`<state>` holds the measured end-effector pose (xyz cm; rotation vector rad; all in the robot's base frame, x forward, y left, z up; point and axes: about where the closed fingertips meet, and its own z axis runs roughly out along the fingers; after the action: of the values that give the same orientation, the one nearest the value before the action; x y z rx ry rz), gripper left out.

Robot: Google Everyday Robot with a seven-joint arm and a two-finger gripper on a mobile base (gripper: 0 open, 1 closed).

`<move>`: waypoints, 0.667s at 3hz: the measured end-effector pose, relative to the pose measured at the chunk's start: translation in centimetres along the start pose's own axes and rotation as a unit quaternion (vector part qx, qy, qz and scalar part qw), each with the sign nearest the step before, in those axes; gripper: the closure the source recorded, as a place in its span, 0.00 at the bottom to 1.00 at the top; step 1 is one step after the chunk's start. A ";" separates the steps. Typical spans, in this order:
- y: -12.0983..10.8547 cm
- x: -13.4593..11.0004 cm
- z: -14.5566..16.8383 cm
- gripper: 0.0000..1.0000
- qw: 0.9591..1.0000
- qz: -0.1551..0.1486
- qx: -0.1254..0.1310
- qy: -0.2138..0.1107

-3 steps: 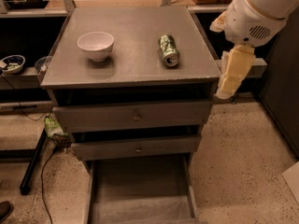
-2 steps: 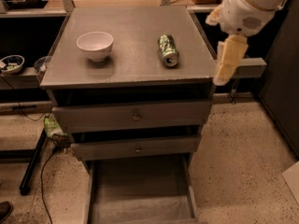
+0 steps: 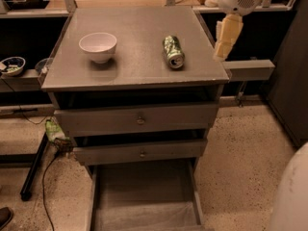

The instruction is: Place green can into bottom drawer

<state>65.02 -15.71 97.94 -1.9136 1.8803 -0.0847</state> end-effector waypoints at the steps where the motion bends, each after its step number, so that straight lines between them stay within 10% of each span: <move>1: -1.2 -1.3 1.5 0.00 1.000 -0.010 0.001 -0.017; 2: -2.3 -2.9 2.9 0.00 0.999 -0.019 0.000 -0.035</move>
Offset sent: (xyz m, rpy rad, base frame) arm 0.0436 0.0504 -0.0091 0.0761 -0.0088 0.0943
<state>67.99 -12.21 96.89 -1.9282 1.7984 -0.0297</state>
